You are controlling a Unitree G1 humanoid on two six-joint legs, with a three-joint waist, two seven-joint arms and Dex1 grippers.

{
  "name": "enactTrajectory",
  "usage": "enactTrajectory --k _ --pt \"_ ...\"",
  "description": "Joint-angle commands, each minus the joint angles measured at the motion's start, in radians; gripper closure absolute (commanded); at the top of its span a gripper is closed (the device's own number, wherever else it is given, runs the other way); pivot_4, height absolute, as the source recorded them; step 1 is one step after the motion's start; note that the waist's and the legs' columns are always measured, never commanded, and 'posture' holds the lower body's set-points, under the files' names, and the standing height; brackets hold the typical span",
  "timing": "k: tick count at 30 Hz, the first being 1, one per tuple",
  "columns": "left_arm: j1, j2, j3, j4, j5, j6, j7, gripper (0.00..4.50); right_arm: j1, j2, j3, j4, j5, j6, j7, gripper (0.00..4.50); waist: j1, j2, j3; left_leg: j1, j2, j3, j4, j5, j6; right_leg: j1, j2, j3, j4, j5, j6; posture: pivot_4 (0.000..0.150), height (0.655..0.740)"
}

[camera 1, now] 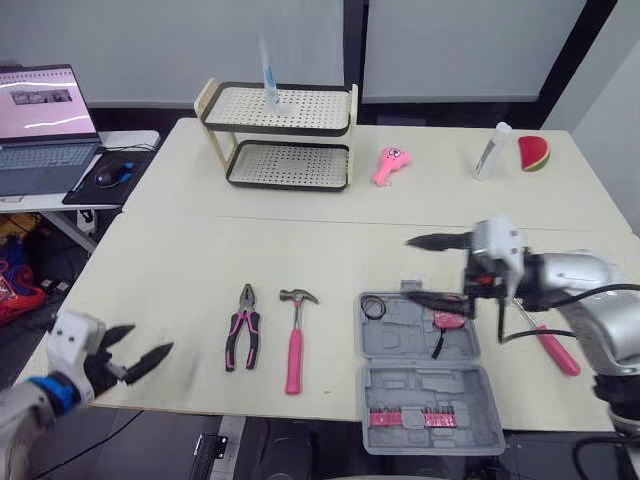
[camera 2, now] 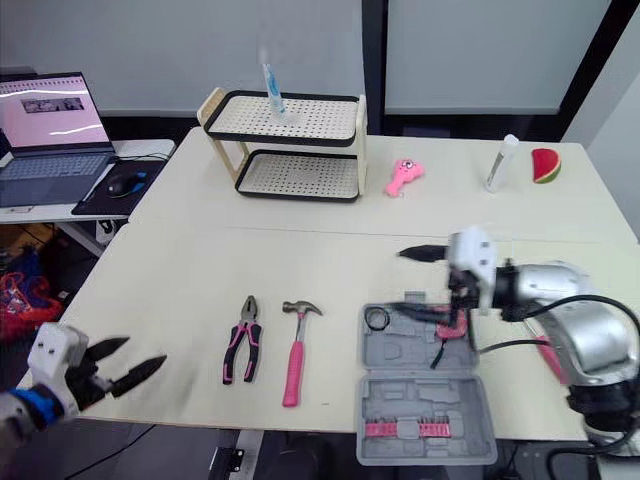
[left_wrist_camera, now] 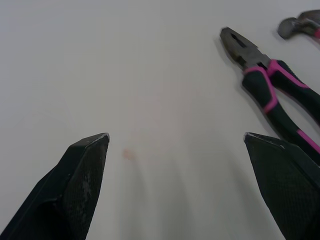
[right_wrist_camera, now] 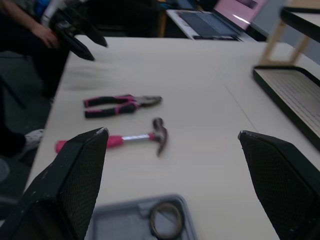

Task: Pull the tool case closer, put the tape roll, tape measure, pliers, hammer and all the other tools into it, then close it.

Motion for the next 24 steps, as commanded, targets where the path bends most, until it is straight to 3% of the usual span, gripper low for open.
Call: enactTrajectory --k 1,7,12,16,24 --pt "0.035 -0.025 0.049 -0.136 -0.046 0.051 0.048 0.0 -0.036 0.013 0.026 -0.056 0.025 0.012 0.018 0.07 0.011 0.0 0.0 0.0 0.0 -0.001 0.0 0.0 0.0 0.0 0.0 0.0 0.0 0.0 0.0 0.15 0.74" --pt "0.055 -0.065 0.035 -0.272 -0.082 0.133 0.125 0.0 -0.032 0.02 0.049 -0.03 0.001 0.011 0.01 0.07 0.006 -0.002 -0.001 0.002 0.0 -0.001 0.0 0.0 0.0 0.003 0.0 -0.001 0.0 0.0 0.0 0.15 0.74" --pt "-0.015 -0.167 -0.096 -0.375 -0.065 0.213 0.27 0.0 -0.017 0.025 0.053 -0.023 -0.023 0.011 -0.007 0.07 0.003 -0.001 -0.001 0.002 0.0 0.0 0.0 0.0 0.0 0.003 0.001 0.0 0.0 0.0 0.0 0.15 0.74" --pt "-0.084 -0.263 -0.223 -0.36 0.016 0.215 0.382 0.0 -0.006 0.024 0.043 -0.027 -0.034 0.016 -0.031 0.07 0.004 -0.001 -0.001 0.002 0.0 0.0 0.0 0.0 0.0 0.004 0.001 -0.001 0.0 0.0 0.0 0.15 0.74" --pt "-0.171 -0.369 -0.342 -0.236 0.171 0.166 0.537 0.0 0.03 0.017 0.034 -0.056 -0.036 0.024 -0.063 0.07 0.003 -0.002 -0.001 0.003 -0.001 0.001 0.001 0.0 0.0 0.005 0.002 -0.001 0.0 0.0 0.0 0.15 0.74"
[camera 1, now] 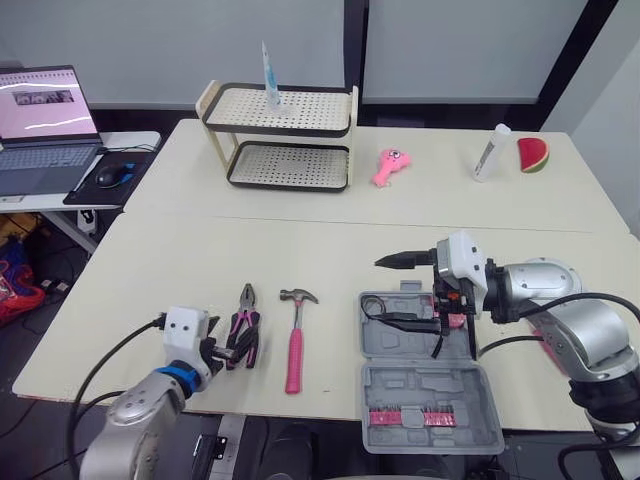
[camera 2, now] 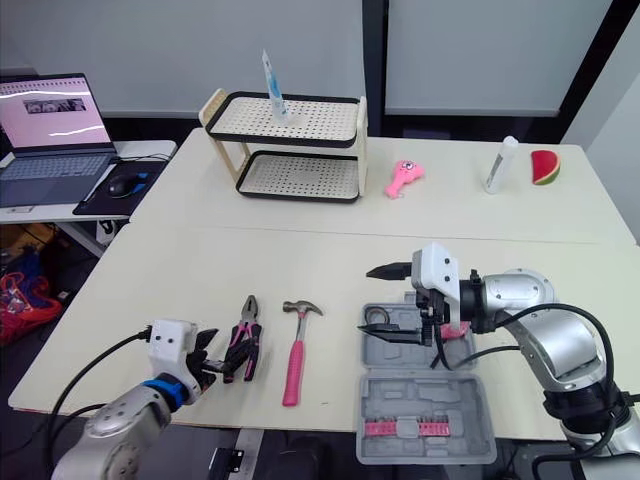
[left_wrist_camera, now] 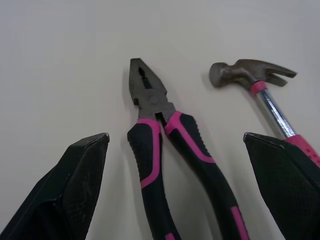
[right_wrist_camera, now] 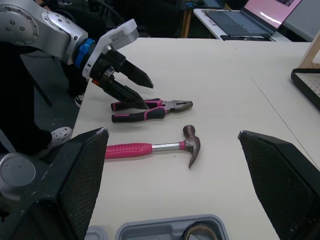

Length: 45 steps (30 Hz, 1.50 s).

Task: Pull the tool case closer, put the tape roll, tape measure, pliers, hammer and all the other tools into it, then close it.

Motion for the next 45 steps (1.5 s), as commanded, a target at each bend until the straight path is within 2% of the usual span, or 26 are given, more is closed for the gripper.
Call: enactTrajectory --k 1,8,17,18,20,24,25,29,32,36,40,42,45 --pt "-0.019 -0.023 -0.039 0.01 0.047 -0.011 0.05 0.0 0.002 -0.005 -0.025 -0.049 0.003 0.003 -0.02 0.07 0.0 0.0 0.0 0.0 0.0 0.0 0.0 0.0 0.0 0.0 0.0 0.0 0.0 0.0 0.0 0.15 0.74" --pt "-0.034 -0.078 -0.103 0.037 0.092 -0.007 0.095 0.0 0.013 0.005 -0.021 -0.066 0.007 0.013 -0.052 0.07 0.003 0.0 0.0 0.0 0.0 0.0 0.0 0.0 0.0 0.0 0.0 0.0 0.0 0.0 0.0 0.15 0.74" --pt "-0.06 -0.118 -0.099 0.028 0.121 0.104 0.195 0.0 0.014 0.004 -0.02 -0.081 0.006 0.021 -0.069 0.07 0.004 0.0 0.0 0.001 0.0 0.0 0.0 0.0 0.0 0.001 0.0 0.0 0.0 0.0 0.0 0.15 0.74" --pt "-0.062 -0.119 -0.099 0.025 0.122 0.116 0.202 0.3 0.013 0.004 -0.02 -0.082 0.006 0.022 -0.07 0.0 0.004 0.0 0.0 0.001 0.0 0.0 0.0 0.0 0.0 0.001 0.0 0.0 0.0 0.0 0.0 0.15 0.74" --pt "-0.061 -0.118 -0.098 0.017 0.132 0.135 0.218 0.57 0.012 0.005 -0.019 -0.083 0.005 0.023 -0.073 0.0 0.003 0.0 0.0 0.001 0.0 0.0 0.0 0.0 0.0 0.001 0.0 0.0 0.0 0.0 0.0 0.15 0.74" --pt "-0.055 -0.114 -0.091 0.015 0.132 0.146 0.223 1.77 0.011 0.006 -0.017 -0.085 0.006 0.025 -0.076 0.0 0.003 0.0 0.0 0.001 0.0 0.0 0.0 0.0 0.0 0.001 0.0 0.0 0.0 0.0 0.0 0.15 0.74" --pt "-0.053 -0.111 -0.087 0.016 0.131 0.145 0.221 1.9 0.011 0.006 -0.016 -0.084 0.006 0.024 -0.076 0.0 0.003 0.0 0.0 0.001 0.0 0.0 0.0 0.0 0.0 0.001 0.0 0.0 0.0 0.0 0.0 0.15 0.74" --pt "-0.051 -0.093 -0.068 0.018 0.125 0.14 0.205 1.9 0.01 0.009 -0.012 -0.078 0.003 0.018 -0.078 0.0 0.002 0.0 0.0 0.002 0.0 0.0 0.0 0.0 0.0 0.001 0.0 0.0 0.0 0.0 0.0 0.15 0.74" --pt "-0.056 -0.033 -0.05 0.033 0.123 0.108 0.154 1.9 0.014 0.009 -0.013 -0.07 -0.006 0.009 -0.079 0.0 -0.001 0.0 0.0 0.002 0.0 0.0 0.0 0.0 0.0 0.001 0.0 0.0 0.0 0.0 0.0 0.15 0.74" --pt "-0.096 0.134 0.004 0.066 0.089 0.069 -0.005 1.9 0.023 -0.001 -0.028 -0.062 -0.012 0.006 -0.076 0.0 -0.005 0.0 0.0 0.002 0.001 -0.001 -0.001 0.0 0.0 0.0 0.0 0.0 0.0 0.0 0.0 0.15 0.74" --pt "-0.208 0.383 0.027 0.145 0.04 -0.006 -0.272 1.9 0.036 -0.025 -0.05 -0.048 -0.013 0.001 -0.056 0.0 -0.002 -0.001 0.002 0.0 0.0 -0.002 -0.001 0.001 -0.001 -0.003 0.0 0.0 0.0 0.0 0.0 0.15 0.74" --pt "-0.301 0.502 -0.016 0.186 0.022 -0.078 -0.464 1.9 0.043 -0.047 -0.052 -0.036 -0.028 -0.017 -0.039 0.0 0.009 -0.002 0.002 -0.001 -0.001 -0.002 -0.001 0.001 -0.002 -0.004 -0.001 0.0 0.0 0.0 0.0 0.15 0.74" --pt "-0.454 0.598 -0.092 0.213 -0.012 -0.111 -0.678 1.9 0.046 -0.08 -0.06 -0.025 -0.022 -0.016 -0.007 0.0 0.014 -0.002 0.002 -0.004 -0.002 -0.003 0.0 0.001 -0.002 -0.005 -0.001 -0.001 -0.002 0.0 0.0 0.15 0.74"
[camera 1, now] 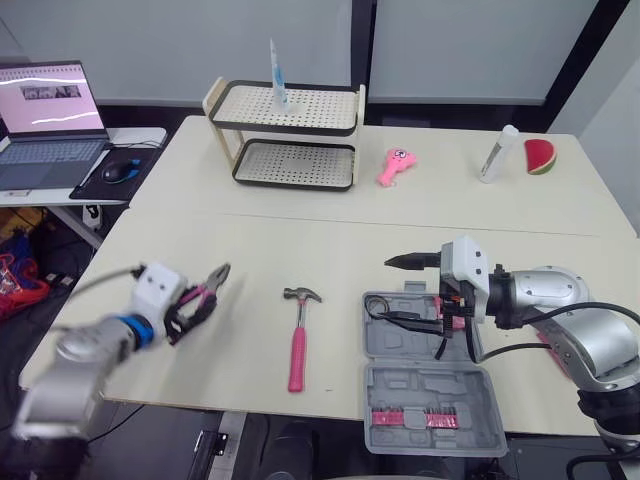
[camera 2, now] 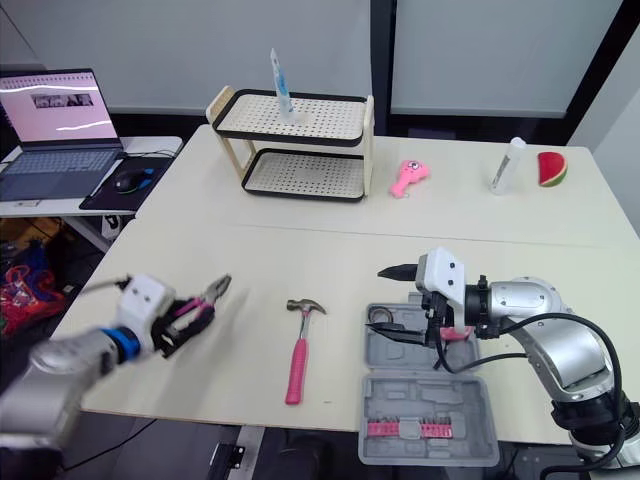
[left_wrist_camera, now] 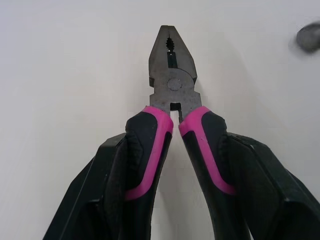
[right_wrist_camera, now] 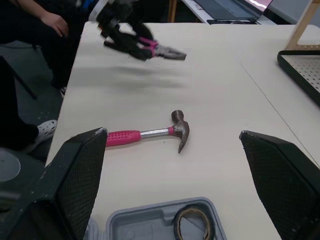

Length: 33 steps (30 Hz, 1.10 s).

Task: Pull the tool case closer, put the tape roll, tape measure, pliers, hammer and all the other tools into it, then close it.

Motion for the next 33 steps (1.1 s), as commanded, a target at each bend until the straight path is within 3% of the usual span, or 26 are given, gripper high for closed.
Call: enactTrajectory --k 1,6,12,22,33 --pt "-0.126 0.049 -0.079 -0.018 -0.045 -0.057 -0.215 1.9 -0.002 -0.033 -0.038 -0.006 -0.001 -0.019 0.03 0.0 -0.003 0.001 0.0 -0.001 0.0 0.0 0.0 0.0 0.0 0.0 0.0 0.0 -0.001 0.0 0.0 0.15 0.74" --pt "-0.372 0.054 -0.277 -0.015 0.01 -0.06 -0.411 1.9 0.003 -0.075 -0.034 -0.008 -0.059 -0.03 0.02 0.0 -0.021 0.001 0.001 -0.005 0.001 0.001 0.0 0.0 0.0 -0.002 0.002 -0.001 0.0 0.0 0.0 0.15 0.74" --pt "-0.587 -0.064 -0.471 -0.11 0.046 0.121 -0.444 1.9 0.015 -0.096 -0.007 -0.137 -0.068 0.092 -0.03 0.0 -0.042 0.001 0.001 -0.007 0.001 0.002 0.002 0.0 0.0 -0.002 0.007 -0.001 0.002 0.0 0.0 0.15 0.74" --pt "-0.615 -0.272 -0.629 -0.176 0.097 0.213 -0.348 1.9 -0.064 -0.037 0.088 -0.203 -0.096 0.239 -0.12 0.0 -0.035 0.001 0.001 -0.007 0.002 0.001 0.003 0.0 0.0 -0.001 0.009 0.0 0.002 0.0 0.0 0.15 0.74" --pt "-0.626 -0.32 -0.657 -0.178 0.114 0.231 -0.326 1.9 -0.094 -0.082 0.188 -0.137 -0.198 0.223 -0.078 0.0 -0.036 0.0 0.001 -0.007 0.002 0.001 0.004 0.0 0.0 -0.001 0.009 0.0 0.002 0.0 0.0 0.15 0.74"
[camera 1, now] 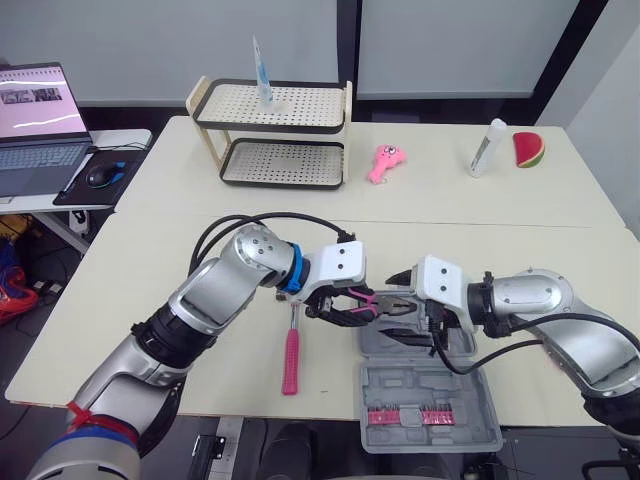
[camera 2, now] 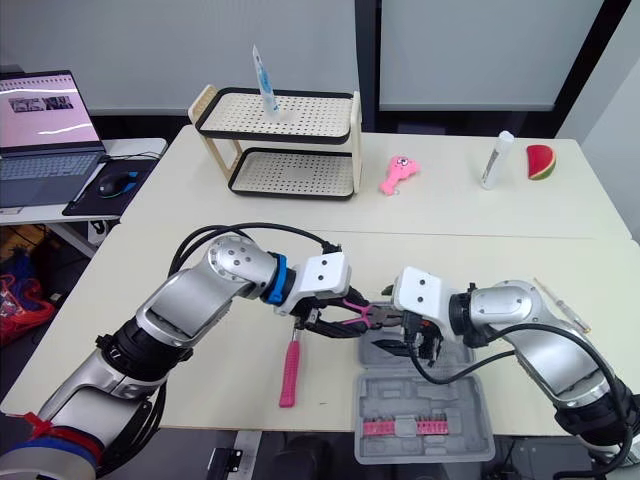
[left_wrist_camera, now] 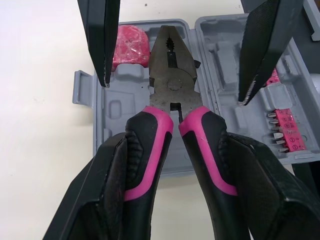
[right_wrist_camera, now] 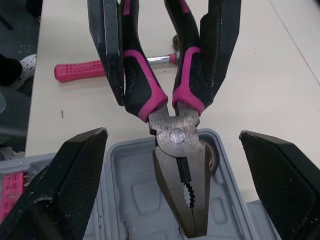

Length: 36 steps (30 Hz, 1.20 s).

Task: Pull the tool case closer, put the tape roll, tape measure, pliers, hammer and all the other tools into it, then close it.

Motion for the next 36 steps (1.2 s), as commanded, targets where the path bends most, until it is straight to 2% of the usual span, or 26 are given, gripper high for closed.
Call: enactTrajectory --k 1,3,6,10,17,22,24,28,33,36 --pt "-0.023 -0.008 0.005 -0.028 0.0 -0.002 -0.001 1.9 -0.018 -0.005 0.005 -0.004 -0.021 -0.027 0.013 0.0 0.0 0.0 0.0 0.0 0.0 0.0 0.0 0.0 0.0 0.0 0.0 0.0 0.0 0.0 0.0 0.15 0.74" --pt "-0.02 -0.009 0.003 -0.034 0.0 0.003 0.0 1.9 -0.025 0.0 0.01 -0.001 -0.027 -0.03 0.019 0.0 -0.001 0.0 0.0 0.0 0.0 0.0 0.0 0.0 0.0 0.0 0.0 0.0 0.0 0.0 0.0 0.15 0.74" --pt "-0.017 -0.011 -0.001 -0.047 -0.003 0.012 0.002 1.9 -0.039 0.005 0.024 0.0 -0.035 -0.036 0.026 0.53 0.0 0.0 0.0 0.0 0.0 0.0 0.0 0.0 0.0 0.0 0.0 0.0 0.0 0.0 0.0 0.15 0.74" --pt "-0.015 -0.009 -0.009 -0.057 -0.001 0.017 0.0 1.9 -0.061 0.016 0.035 0.005 -0.04 -0.035 0.038 1.81 -0.001 0.0 0.0 0.0 0.0 0.0 0.0 0.0 0.0 0.0 0.0 0.0 0.0 0.0 0.0 0.15 0.74" --pt "-0.002 0.0 -0.017 -0.081 0.003 0.023 0.0 1.9 -0.084 0.014 0.035 0.015 -0.05 -0.04 0.067 3.2 0.0 0.0 0.0 0.0 0.0 0.0 0.0 0.0 0.0 0.0 0.0 0.0 0.0 0.0 0.0 0.15 0.74" --pt "0.017 0.001 0.002 -0.093 -0.007 -0.003 0.007 1.9 -0.078 -0.001 0.025 0.02 -0.047 -0.051 0.092 3.25 0.0 0.0 0.0 0.0 0.0 0.0 0.0 0.0 0.0 0.0 0.0 0.0 0.0 0.0 0.0 0.15 0.74" --pt "0.03 -0.003 0.039 -0.09 -0.026 -0.026 0.013 1.14 -0.077 -0.013 0.015 0.03 -0.048 -0.062 0.103 3.25 0.0 0.0 0.0 0.0 0.0 0.0 0.0 0.0 0.0 0.0 0.0 0.0 0.0 0.0 0.0 0.15 0.74" --pt "0.069 0.029 0.135 -0.082 -0.073 -0.094 -0.007 0.04 -0.069 -0.062 -0.021 0.045 -0.037 -0.082 0.141 3.25 0.0 0.0 0.0 0.0 0.0 0.0 0.0 0.0 0.0 0.0 0.0 0.0 0.0 0.0 0.0 0.15 0.74" --pt "0.155 0.083 0.261 -0.079 -0.161 -0.197 -0.061 0.0 -0.031 -0.161 -0.09 0.077 -0.019 -0.13 0.219 3.25 0.0 0.0 0.0 0.0 0.0 0.0 0.0 0.0 0.0 0.0 -0.001 0.0 0.0 0.0 0.0 0.15 0.74" --pt "0.228 0.097 0.314 -0.131 -0.221 -0.193 -0.06 0.0 -0.006 -0.22 -0.146 0.103 -0.005 -0.166 0.267 3.25 0.001 0.0 0.0 0.0 0.0 0.0 0.0 0.0 0.0 0.0 -0.001 0.0 0.0 0.0 0.0 0.15 0.74"
